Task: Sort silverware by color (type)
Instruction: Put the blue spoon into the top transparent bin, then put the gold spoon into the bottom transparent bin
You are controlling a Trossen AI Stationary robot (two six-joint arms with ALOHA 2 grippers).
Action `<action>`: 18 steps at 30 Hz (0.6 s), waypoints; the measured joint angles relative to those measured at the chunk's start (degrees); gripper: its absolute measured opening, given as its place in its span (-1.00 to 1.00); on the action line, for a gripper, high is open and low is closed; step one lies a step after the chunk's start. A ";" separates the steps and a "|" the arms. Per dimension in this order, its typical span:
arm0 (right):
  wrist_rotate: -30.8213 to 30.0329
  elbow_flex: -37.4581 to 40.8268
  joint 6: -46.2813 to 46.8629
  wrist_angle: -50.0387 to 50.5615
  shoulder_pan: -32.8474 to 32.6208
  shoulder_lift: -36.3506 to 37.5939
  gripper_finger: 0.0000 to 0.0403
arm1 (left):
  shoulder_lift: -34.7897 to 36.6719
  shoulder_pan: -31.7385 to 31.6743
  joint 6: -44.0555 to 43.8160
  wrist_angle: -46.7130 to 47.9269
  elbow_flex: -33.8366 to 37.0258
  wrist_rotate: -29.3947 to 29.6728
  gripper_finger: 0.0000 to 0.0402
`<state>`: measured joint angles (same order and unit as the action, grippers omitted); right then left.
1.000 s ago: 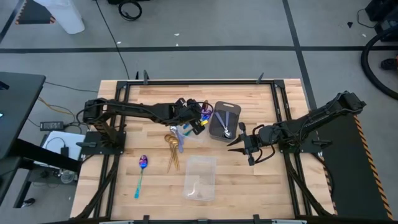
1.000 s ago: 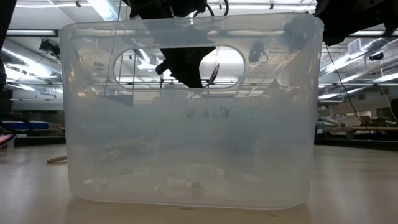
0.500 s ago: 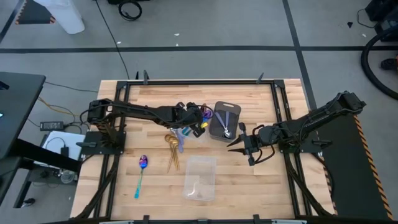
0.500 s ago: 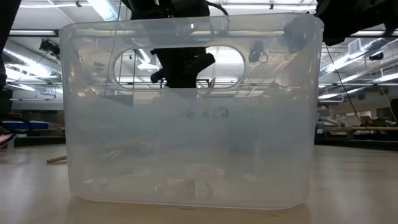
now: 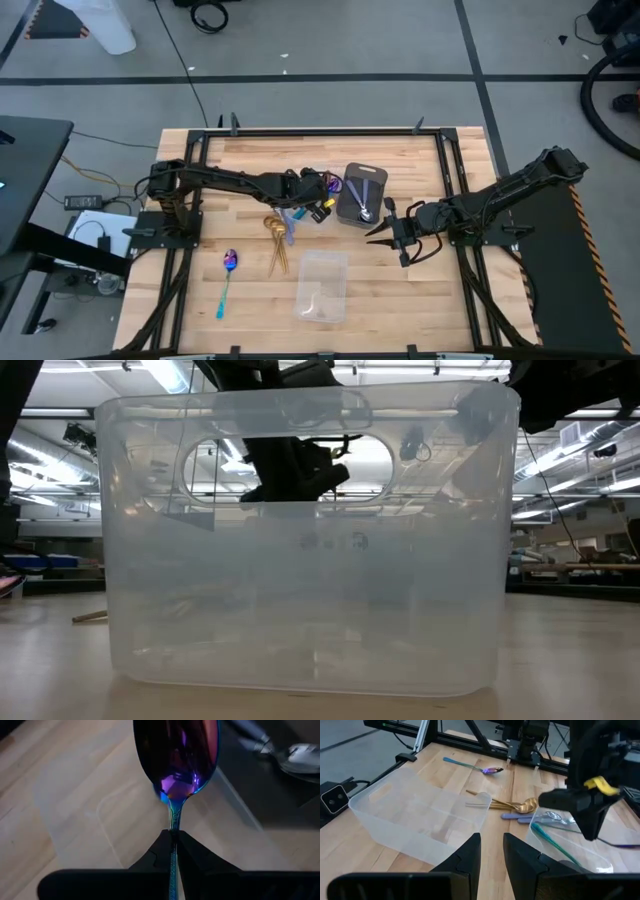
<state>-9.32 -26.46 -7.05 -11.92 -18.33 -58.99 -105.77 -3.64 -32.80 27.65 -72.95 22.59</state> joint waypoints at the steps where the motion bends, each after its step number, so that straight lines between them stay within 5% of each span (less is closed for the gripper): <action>1: 0.00 0.00 0.00 -0.02 0.00 0.01 -0.54 | 0.00 0.00 0.02 0.47 -0.01 0.01 -0.88; 18: -0.04 0.00 -0.05 0.04 0.00 0.01 -0.54 | 0.99 0.16 -1.07 1.09 -0.17 -0.39 -0.42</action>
<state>-9.36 -26.46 -7.10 -11.88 -18.33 -58.98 -104.79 -3.48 -33.86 28.74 -73.12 22.20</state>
